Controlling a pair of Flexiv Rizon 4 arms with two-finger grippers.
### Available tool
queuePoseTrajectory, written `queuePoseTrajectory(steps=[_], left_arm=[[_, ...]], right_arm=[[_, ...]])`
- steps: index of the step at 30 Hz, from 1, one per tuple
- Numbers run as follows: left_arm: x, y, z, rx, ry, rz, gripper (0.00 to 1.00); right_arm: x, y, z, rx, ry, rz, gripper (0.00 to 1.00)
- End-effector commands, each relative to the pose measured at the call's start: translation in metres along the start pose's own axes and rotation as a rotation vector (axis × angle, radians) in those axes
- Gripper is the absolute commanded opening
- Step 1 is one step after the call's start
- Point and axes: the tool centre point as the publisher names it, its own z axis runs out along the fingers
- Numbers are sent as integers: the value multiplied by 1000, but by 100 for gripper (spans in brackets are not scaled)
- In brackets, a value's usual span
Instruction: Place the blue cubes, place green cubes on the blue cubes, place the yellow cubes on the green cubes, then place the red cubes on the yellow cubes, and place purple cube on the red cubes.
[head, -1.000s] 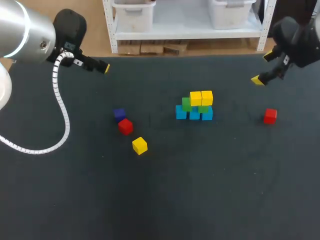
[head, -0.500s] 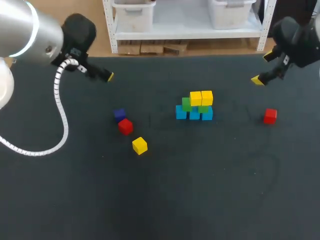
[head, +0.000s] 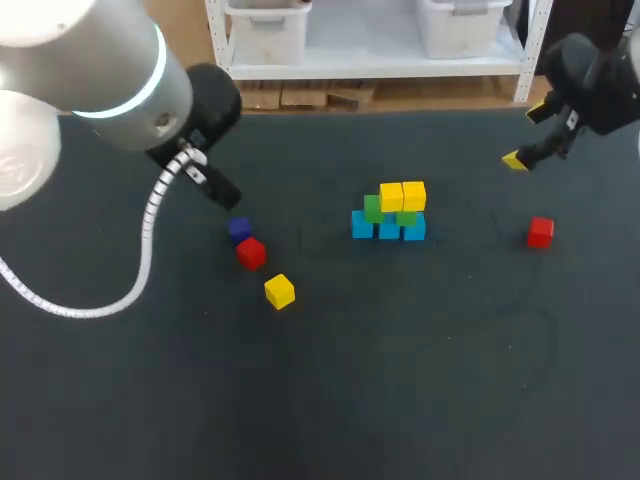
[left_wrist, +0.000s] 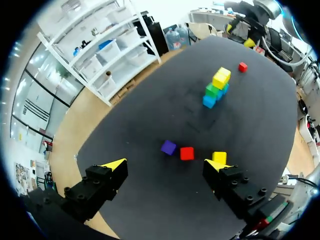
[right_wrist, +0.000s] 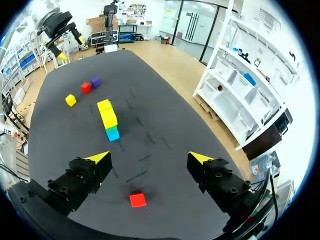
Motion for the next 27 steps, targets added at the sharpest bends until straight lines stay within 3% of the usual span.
queuePoseTrajectory(steps=[1,9,17,27], left_arm=[[2,-14,9,20,10,8,100],[15,-57,28,129,64,61,100],[21,-102,63,281,173,150,100],[21,-112,91,354,219,122,100]], right_arm=[[1,-1,0,-4,-3,-1,100],[1,-1,0,-4,-3,-1,100],[1,-1,0,-4,-3,-1,100],[1,-1,0,-4,-3,-1,100]])
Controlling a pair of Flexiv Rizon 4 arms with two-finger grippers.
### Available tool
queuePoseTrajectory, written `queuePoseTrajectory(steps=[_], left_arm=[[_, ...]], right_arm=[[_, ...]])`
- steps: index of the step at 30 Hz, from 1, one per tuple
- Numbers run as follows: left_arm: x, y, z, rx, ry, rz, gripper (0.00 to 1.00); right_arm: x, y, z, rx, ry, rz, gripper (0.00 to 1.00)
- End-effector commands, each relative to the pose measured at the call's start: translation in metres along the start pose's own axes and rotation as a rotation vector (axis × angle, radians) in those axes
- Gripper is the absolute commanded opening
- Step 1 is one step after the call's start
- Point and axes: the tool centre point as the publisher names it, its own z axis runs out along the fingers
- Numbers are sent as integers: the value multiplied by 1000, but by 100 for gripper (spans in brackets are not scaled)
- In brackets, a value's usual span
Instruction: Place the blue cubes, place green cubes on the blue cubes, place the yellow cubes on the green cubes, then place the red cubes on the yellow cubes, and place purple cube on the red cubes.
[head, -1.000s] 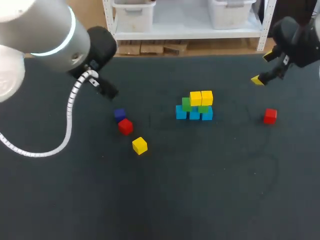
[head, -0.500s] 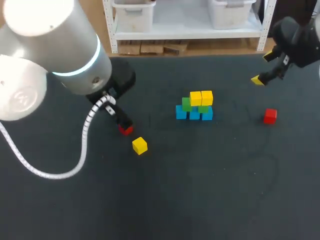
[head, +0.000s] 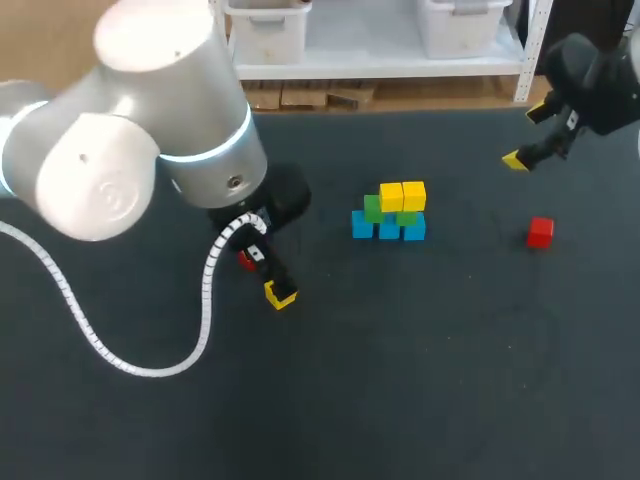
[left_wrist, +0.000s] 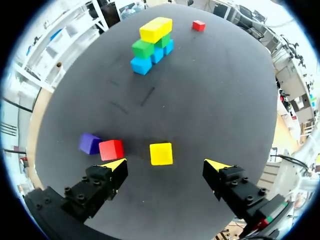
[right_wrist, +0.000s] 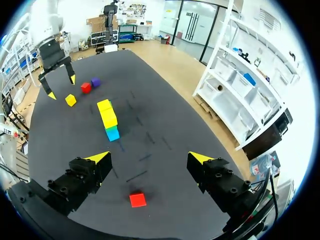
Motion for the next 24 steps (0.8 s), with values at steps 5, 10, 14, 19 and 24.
queuePoseTrajectory(steps=[5,10,14,19,24], left_arm=[[-8,12,26,92,54,-31,100],[-9,10,37,122,81,-25,100],[-12,11,42,129,95,-25,100],[-14,13,46,116,126,-18,48],[-14,13,47,93,147,-15,31]], right_arm=[[0,-1,0,-4,-3,-1,100],[0,-1,0,-4,-3,-1,100],[0,-1,0,-4,-3,-1,100],[0,-1,0,-4,-3,-1,100],[0,-1,0,-4,-3,-1,100]])
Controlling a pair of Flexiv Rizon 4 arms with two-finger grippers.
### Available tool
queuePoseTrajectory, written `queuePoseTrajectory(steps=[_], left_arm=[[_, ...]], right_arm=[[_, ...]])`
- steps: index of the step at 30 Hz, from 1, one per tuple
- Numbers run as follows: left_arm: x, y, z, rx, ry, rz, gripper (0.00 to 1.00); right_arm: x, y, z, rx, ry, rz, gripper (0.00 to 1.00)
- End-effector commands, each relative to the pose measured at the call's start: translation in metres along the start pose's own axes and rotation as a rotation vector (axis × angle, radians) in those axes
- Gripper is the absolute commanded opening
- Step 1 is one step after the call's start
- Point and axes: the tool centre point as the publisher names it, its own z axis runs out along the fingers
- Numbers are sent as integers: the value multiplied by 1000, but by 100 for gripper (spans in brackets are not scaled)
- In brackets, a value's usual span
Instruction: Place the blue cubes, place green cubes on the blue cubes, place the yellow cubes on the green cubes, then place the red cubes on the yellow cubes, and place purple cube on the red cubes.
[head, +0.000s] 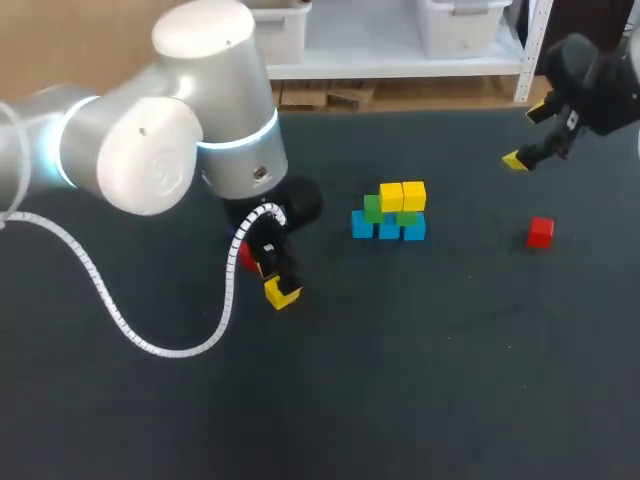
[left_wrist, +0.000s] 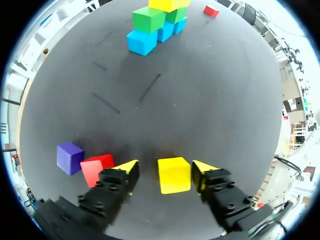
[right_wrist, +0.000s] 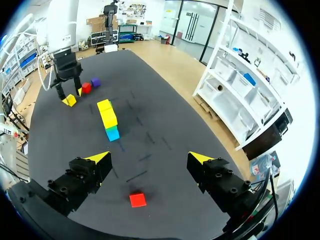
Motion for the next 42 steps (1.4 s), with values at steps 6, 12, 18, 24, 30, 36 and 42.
queuePoseTrajectory(steps=[6,12,18,24,30,36,42], left_arm=[[-3,-3,-1,-50,59,9,0],[-4,-8,-18,-120,77,144,0],[-11,6,-53,-148,42,287,0],[-29,25,-86,-144,-7,375,0],[-54,36,-100,-134,-7,434,0],[-85,34,-98,-124,21,498,0],[-111,29,-96,-110,43,564,0]], right_arm=[[0,-1,0,-4,-3,-1,100],[0,-1,0,-4,-3,-1,100],[0,-1,0,-4,-3,-1,100],[0,-1,0,-4,-3,-1,100],[0,-1,0,-4,-3,-1,100],[0,-1,0,-4,-3,-1,100],[0,-1,0,-4,-3,-1,100]])
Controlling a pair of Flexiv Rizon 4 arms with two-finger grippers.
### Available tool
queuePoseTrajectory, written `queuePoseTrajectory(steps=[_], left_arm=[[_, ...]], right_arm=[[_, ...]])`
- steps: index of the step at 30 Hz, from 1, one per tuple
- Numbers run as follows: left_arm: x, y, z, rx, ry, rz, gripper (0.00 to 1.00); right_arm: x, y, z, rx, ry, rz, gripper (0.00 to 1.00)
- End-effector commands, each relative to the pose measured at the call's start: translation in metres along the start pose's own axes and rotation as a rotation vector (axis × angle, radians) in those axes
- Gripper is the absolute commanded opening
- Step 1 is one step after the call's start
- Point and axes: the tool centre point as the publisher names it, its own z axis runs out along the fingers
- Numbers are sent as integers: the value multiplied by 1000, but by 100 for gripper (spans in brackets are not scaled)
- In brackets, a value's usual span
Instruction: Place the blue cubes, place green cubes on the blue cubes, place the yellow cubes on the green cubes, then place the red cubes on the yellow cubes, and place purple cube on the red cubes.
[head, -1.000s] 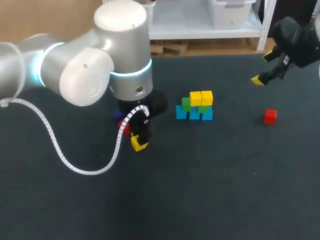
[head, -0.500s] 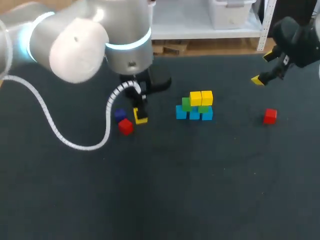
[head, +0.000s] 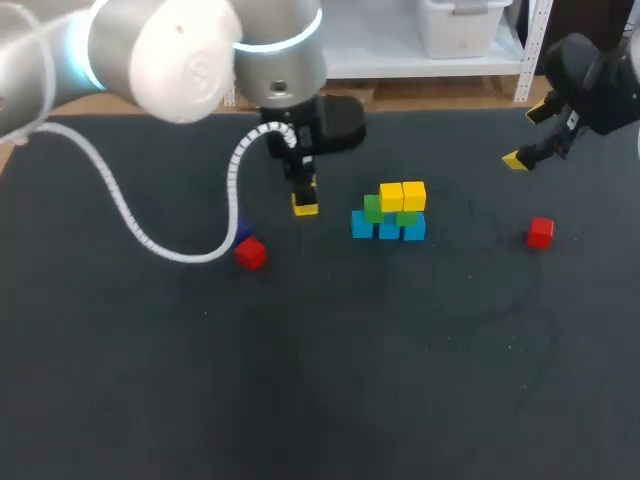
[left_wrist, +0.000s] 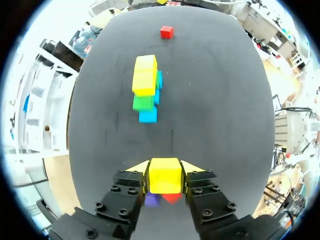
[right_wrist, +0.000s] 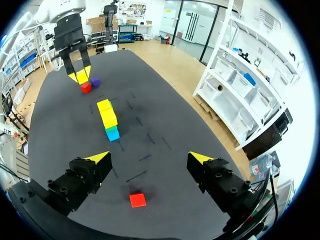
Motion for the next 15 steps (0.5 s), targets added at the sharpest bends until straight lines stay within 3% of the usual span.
queuePoseTrajectory(steps=[1,15], left_arm=[[-24,18,4,53,61,24,0],[-51,38,16,138,100,11,0]], right_arm=[[0,-1,0,-4,-3,-1,100],[0,-1,0,-4,-3,-1,100]])
